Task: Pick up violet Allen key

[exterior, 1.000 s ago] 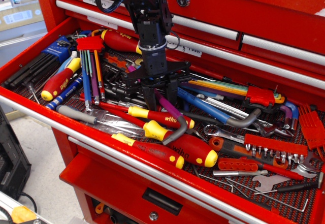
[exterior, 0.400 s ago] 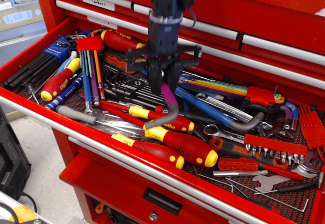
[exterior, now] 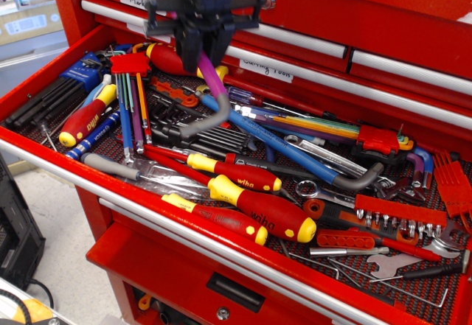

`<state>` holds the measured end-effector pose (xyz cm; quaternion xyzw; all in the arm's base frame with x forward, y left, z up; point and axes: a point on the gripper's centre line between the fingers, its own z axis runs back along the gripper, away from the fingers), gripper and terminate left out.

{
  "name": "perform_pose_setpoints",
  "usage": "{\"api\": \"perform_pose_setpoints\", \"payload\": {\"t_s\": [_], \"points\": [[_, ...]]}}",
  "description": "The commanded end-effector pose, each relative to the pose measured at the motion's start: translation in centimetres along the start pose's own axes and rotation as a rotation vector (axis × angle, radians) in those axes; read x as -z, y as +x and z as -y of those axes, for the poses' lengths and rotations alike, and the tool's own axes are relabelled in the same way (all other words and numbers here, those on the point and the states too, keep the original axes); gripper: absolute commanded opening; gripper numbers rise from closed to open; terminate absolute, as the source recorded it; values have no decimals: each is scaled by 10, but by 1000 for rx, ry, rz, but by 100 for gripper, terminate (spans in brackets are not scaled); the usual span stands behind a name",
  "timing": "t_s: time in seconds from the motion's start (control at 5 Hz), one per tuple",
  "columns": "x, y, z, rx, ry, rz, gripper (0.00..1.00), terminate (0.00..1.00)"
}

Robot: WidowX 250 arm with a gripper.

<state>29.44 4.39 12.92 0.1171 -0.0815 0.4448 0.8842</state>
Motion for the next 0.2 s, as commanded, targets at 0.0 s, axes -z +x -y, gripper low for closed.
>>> {"api": "perform_pose_setpoints", "payload": {"t_s": [0.0], "points": [[-47,31,-7,-81,-47,62,0,100]]}}
